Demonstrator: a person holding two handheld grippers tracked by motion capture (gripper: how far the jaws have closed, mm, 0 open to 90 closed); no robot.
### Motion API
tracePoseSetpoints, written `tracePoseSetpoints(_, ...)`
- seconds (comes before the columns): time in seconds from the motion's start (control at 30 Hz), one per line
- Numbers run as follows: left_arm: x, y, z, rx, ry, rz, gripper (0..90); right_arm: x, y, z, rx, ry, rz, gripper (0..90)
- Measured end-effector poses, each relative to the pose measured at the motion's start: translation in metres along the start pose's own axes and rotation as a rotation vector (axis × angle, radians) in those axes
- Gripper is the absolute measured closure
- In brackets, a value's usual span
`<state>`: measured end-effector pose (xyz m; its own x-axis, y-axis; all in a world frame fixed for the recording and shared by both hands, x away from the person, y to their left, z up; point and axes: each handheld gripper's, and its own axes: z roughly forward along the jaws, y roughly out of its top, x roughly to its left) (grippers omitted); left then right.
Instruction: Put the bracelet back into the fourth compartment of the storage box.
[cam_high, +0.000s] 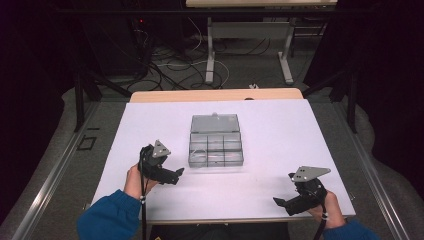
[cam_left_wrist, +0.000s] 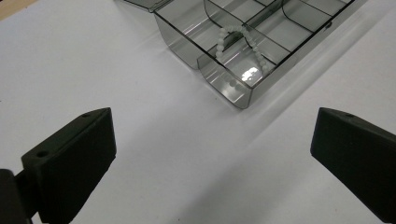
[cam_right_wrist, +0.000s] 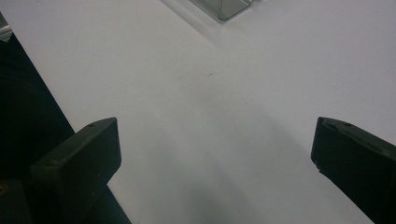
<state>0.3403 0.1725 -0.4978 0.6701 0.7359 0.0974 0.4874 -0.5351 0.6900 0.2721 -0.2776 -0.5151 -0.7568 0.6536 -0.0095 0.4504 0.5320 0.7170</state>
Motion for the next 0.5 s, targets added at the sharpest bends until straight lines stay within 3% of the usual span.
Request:
tracePoseSetpoints(0.23, -0.001, -0.012, -0.012, 0.002, 0.0, 0.009, 0.2, 0.001, 0.0, -0.001, -0.003, -0.005, 0.011, 1.2)
tracePoseSetpoints(0.27, -0.003, -0.014, -0.014, 0.008, -0.01, -0.004, 0.2, 0.001, 0.0, -0.001, 0.0, -0.002, 0.011, 1.2)
tracePoseSetpoints(0.5, -0.008, -0.023, -0.023, -0.019, -0.009, 0.004, 0.2, 0.001, 0.0, 0.0, -0.002, -0.003, 0.001, 1.2)
